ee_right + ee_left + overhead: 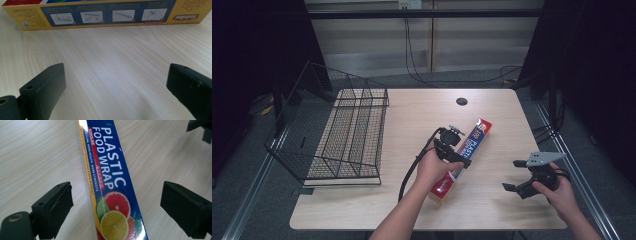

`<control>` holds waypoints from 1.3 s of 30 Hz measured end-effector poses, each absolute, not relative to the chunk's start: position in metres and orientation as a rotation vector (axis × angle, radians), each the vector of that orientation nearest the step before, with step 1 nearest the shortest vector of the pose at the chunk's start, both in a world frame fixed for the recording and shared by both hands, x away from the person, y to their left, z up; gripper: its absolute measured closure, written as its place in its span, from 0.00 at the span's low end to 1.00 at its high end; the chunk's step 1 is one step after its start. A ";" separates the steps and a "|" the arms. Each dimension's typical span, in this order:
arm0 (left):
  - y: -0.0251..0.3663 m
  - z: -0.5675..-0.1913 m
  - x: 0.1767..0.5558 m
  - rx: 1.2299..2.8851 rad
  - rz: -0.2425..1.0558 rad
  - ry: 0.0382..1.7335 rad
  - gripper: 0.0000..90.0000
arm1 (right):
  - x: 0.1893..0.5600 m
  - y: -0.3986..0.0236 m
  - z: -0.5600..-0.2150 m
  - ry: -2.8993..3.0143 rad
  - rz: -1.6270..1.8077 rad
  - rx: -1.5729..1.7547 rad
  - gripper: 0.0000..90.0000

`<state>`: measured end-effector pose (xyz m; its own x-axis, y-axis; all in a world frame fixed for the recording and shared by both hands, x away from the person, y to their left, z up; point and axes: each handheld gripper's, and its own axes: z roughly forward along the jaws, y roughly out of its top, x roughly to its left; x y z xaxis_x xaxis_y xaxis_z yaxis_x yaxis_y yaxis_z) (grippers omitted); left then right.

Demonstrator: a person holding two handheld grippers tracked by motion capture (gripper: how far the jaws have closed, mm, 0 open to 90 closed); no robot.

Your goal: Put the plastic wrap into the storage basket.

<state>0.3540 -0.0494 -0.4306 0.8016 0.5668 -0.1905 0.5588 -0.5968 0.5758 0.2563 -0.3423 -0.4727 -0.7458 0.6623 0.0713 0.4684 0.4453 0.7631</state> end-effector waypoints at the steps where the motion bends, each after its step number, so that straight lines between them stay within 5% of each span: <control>1: -0.050 -0.431 0.354 2.355 0.008 0.830 0.12 | 0.256 -0.342 -0.472 2.459 1.186 0.983 0.02; 24: -0.066 -0.450 0.355 2.398 0.034 0.847 0.25 | 0.256 -0.345 -0.471 2.445 1.195 0.990 0.02; 29: -0.067 -0.455 0.355 2.436 0.053 0.869 0.37 | 0.256 -0.346 -0.471 2.437 1.199 0.988 0.02; 39: -0.052 -0.452 0.350 2.443 0.020 0.912 0.42 | 0.256 -0.345 -0.472 2.441 1.196 0.988 0.02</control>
<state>0.3499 -0.0522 -0.4524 0.7724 0.6134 -0.1650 0.6057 -0.6331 0.4820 0.2556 -0.3447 -0.4716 -0.7393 0.6697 0.0696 0.4653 0.4334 0.7718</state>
